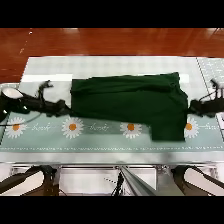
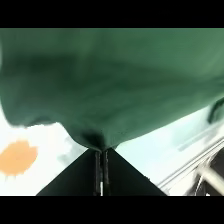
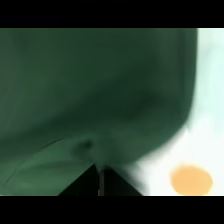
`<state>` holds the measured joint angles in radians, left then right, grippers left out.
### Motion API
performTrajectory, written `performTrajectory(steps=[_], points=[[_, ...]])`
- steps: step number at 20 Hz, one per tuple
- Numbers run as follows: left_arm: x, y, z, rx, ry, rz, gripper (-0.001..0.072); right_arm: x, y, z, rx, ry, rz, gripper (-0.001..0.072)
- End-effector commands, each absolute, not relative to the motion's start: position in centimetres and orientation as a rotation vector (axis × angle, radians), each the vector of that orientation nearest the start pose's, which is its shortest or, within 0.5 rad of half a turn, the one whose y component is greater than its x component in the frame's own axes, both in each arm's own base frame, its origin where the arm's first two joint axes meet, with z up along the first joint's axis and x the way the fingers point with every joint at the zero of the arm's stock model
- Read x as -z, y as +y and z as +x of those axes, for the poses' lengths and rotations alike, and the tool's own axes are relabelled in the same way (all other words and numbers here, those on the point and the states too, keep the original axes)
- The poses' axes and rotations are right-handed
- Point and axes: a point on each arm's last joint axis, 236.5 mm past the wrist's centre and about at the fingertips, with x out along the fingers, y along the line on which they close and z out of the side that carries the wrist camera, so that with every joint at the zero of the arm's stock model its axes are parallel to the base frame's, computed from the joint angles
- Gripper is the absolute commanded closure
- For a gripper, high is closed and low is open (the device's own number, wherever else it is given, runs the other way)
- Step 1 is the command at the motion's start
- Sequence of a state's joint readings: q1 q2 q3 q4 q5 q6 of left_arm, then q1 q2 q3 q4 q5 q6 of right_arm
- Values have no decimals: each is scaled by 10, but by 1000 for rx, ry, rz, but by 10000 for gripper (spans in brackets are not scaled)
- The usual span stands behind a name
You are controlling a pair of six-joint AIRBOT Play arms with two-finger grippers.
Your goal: Fold the shirts.
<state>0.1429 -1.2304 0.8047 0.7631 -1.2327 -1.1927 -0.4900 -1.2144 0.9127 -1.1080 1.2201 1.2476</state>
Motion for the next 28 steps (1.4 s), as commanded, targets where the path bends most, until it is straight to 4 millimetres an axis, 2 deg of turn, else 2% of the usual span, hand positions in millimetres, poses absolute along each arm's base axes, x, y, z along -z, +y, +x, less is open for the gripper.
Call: performTrajectory(steps=[1,2,3,4,6,9,11,14,17,18,19,20,21,22,24,27,28], points=[[-47,-109,365,536,1157,-563,690,-76,-50,395,-112,944,609,687],[-64,-106,386,520,1074,-569,690,-95,-54,416,-94,859,634,687],[-77,-105,405,498,1008,-602,690,-103,-57,432,-80,818,623,687],[-80,-106,418,491,978,-630,690,-101,-55,446,-81,801,610,687],[-63,-113,432,497,1011,-660,690,-91,-45,478,-90,776,587,687],[-32,-111,456,472,1063,-697,690,-80,-42,530,-60,693,560,687],[-14,-107,473,447,1077,-716,690,-60,-42,552,-39,692,573,687],[14,-104,490,428,1108,-732,690,-23,-50,569,0,723,608,687],[44,-105,494,417,1163,-753,677,10,-55,572,35,762,636,686],[54,-107,491,418,1187,-759,587,19,-54,572,35,783,643,684],[61,-110,488,421,1209,-764,430,26,-52,570,32,800,649,661],[67,-113,484,427,1235,-773,316,28,-51,569,27,810,648,510],[69,-114,482,424,1249,-784,308,27,-52,568,23,810,639,345],[69,-111,481,418,1255,-788,308,23,-57,566,19,805,615,259],[61,-102,479,400,1264,-832,308,11,-83,554,41,811,498,242],[38,-93,470,426,1265,-843,308,12,-144,509,177,943,284,241],[30,-93,467,438,1261,-839,309,21,-160,489,225,1016,263,169]])
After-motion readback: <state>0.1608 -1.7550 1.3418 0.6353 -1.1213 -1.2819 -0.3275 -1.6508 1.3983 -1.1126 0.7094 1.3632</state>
